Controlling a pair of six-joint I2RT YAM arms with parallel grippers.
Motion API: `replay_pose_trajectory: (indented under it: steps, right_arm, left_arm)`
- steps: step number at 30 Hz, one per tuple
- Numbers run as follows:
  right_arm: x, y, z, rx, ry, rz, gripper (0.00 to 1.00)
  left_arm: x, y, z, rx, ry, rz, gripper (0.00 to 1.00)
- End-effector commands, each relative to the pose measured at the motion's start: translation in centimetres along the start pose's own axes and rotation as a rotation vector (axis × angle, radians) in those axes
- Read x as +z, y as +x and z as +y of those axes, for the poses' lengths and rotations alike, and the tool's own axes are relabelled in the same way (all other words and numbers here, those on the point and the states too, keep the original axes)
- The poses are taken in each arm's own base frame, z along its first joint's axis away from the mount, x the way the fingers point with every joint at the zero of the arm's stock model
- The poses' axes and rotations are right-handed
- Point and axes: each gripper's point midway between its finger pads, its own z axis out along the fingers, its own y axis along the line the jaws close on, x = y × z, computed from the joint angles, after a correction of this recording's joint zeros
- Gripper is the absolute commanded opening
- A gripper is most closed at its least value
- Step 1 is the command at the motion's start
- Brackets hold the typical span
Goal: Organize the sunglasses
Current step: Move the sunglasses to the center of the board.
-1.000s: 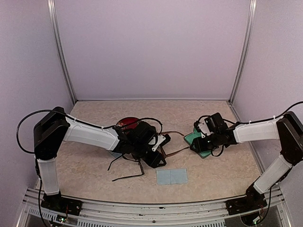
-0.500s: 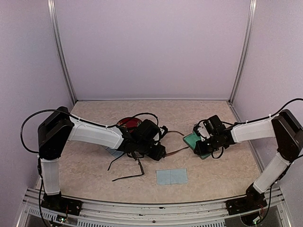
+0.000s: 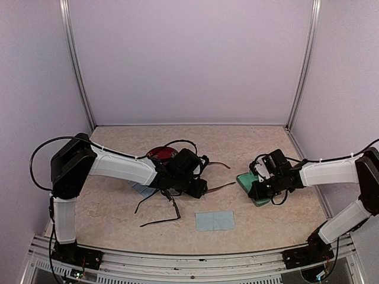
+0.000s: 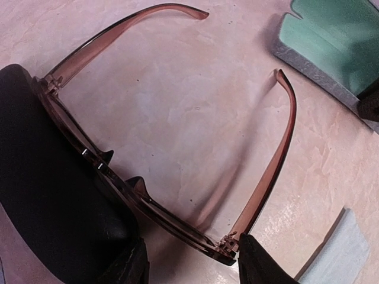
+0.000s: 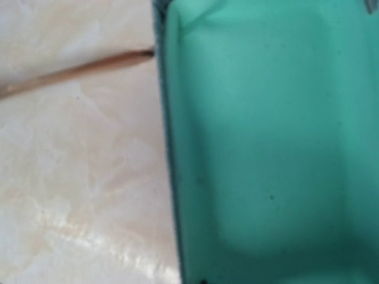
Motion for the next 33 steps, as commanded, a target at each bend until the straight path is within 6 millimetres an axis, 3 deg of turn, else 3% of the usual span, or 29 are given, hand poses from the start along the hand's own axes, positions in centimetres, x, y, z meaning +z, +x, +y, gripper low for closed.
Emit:
replay_pose_trajectory:
  steps: [1,8,15,23,30,33]
  right_arm:
    - [-0.6,2.0,-0.3,0.051,0.012,0.045,0.07]
    - [-0.5,3.8,0.7,0.036,-0.001,0.077,0.04]
    - [0.2,5.5,3.1,-0.056,-0.026,0.133,0.03]
    - [0.6,6.7,5.4,-0.187,-0.065,0.175,0.02]
    - [-0.1,6.0,8.8,-0.358,-0.188,0.155,0.01]
    - [0.1,5.6,9.1,-0.424,-0.189,0.156,0.01]
  left_arm:
    - [0.8,-1.5,1.9,-0.032,-0.059,-0.037,0.50]
    - [1.9,-3.3,3.6,-0.053,-0.086,-0.059,0.50]
    - [2.1,-5.6,4.3,-0.069,-0.081,-0.095,0.51]
    - [0.6,-7.8,3.9,-0.079,-0.044,-0.143,0.52]
    - [-1.7,-7.9,3.5,-0.083,-0.019,-0.181,0.53]
    - [-3.0,-7.3,3.4,-0.074,-0.020,-0.197,0.53]
